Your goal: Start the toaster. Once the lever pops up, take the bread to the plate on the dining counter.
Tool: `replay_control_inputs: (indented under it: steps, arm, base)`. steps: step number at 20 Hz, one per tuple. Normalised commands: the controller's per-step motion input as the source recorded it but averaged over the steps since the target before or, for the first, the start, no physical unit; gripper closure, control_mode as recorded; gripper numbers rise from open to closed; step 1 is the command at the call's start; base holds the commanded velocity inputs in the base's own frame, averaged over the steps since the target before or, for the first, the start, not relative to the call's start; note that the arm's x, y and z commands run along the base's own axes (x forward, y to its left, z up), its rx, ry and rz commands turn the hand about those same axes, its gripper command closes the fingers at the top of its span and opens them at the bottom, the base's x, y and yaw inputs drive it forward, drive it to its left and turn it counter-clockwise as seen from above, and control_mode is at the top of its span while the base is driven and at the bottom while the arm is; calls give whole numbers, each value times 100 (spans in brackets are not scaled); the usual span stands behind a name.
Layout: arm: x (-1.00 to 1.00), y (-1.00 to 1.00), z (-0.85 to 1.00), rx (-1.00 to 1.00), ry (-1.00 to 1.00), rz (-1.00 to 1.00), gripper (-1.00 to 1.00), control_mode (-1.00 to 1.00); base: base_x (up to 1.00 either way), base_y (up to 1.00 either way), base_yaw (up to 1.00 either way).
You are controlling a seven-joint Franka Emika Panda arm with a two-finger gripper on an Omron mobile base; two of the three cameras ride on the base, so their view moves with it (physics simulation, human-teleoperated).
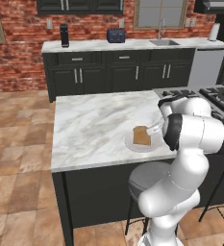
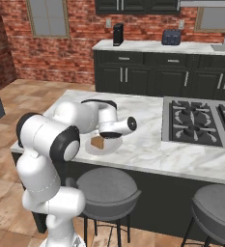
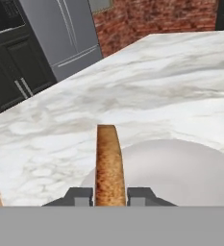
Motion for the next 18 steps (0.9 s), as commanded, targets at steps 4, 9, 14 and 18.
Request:
replay_control_inputs:
  steps: [4,9,14,18]
  arm:
    - [0,0,0,0,0,0,-100,-100]
    - [0,-1,0,0,-1,0,-100,-100]
    - [0,-30,0,0,-7,0,-100,-100]
    - [0,-40,0,0,-12,0,-100,-100]
  base:
    - [0,0,0]
    - [0,0,0]
    - [0,0,0]
    - [0,0,0]
